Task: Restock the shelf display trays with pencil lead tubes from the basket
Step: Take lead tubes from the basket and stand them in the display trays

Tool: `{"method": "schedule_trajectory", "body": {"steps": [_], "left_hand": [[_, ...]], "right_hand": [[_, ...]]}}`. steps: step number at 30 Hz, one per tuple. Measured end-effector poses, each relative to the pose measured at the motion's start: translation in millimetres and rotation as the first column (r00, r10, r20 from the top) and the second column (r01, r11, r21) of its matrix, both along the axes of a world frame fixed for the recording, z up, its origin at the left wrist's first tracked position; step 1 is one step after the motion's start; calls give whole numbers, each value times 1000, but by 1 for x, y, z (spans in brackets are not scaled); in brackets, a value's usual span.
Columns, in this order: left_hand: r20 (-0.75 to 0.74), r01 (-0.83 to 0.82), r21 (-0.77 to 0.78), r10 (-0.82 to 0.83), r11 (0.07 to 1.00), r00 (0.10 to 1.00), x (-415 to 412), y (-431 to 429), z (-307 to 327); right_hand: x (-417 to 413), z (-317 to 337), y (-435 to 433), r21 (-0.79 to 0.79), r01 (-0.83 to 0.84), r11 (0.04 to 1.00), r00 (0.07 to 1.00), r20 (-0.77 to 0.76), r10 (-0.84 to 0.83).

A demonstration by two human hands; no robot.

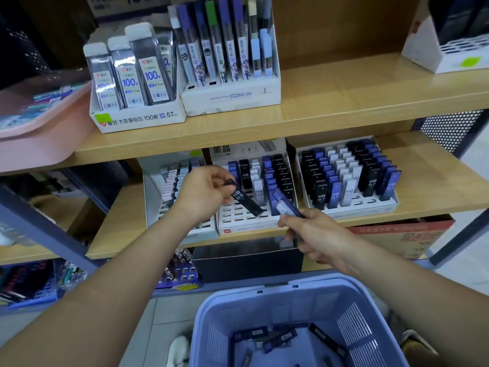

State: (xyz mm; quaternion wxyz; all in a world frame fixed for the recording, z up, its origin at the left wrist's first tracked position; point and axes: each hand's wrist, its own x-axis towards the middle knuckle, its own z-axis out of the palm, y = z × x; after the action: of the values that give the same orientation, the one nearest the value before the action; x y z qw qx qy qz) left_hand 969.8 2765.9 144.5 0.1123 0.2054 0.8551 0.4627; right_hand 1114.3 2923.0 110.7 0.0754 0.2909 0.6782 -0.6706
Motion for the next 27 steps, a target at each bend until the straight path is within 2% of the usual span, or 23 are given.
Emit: {"method": "schedule_trajectory", "body": {"steps": [2, 4, 9, 16, 23, 27], "left_hand": [[-219, -39, -118, 12, 992, 976, -9, 3, -4], [-371, -75, -184, 1, 980, 929, -15, 8, -11], [-485, -50, -211, -60, 976, 872, -23, 26, -29], [-497, -19, -257, -116, 966, 860, -34, 35, -40], [-362, 7, -245, -98, 969, 927, -45, 40, -37], [-396, -5, -277, -109, 961, 912, -50, 44, -40]], "right_hand": [[2, 3, 4, -18, -6, 1000, 1000, 3, 6], [3, 5, 6, -39, -20, 999, 1000, 5, 20], [1, 6, 7, -69, -28, 997, 1000, 7, 28], [-2, 14, 12, -128, -17, 992, 1000, 12, 19], [-7, 15, 19, -187, 24, 982, 1000, -1, -25], [-8, 16, 20, -210, 31, 977, 999, -21, -36]]}}
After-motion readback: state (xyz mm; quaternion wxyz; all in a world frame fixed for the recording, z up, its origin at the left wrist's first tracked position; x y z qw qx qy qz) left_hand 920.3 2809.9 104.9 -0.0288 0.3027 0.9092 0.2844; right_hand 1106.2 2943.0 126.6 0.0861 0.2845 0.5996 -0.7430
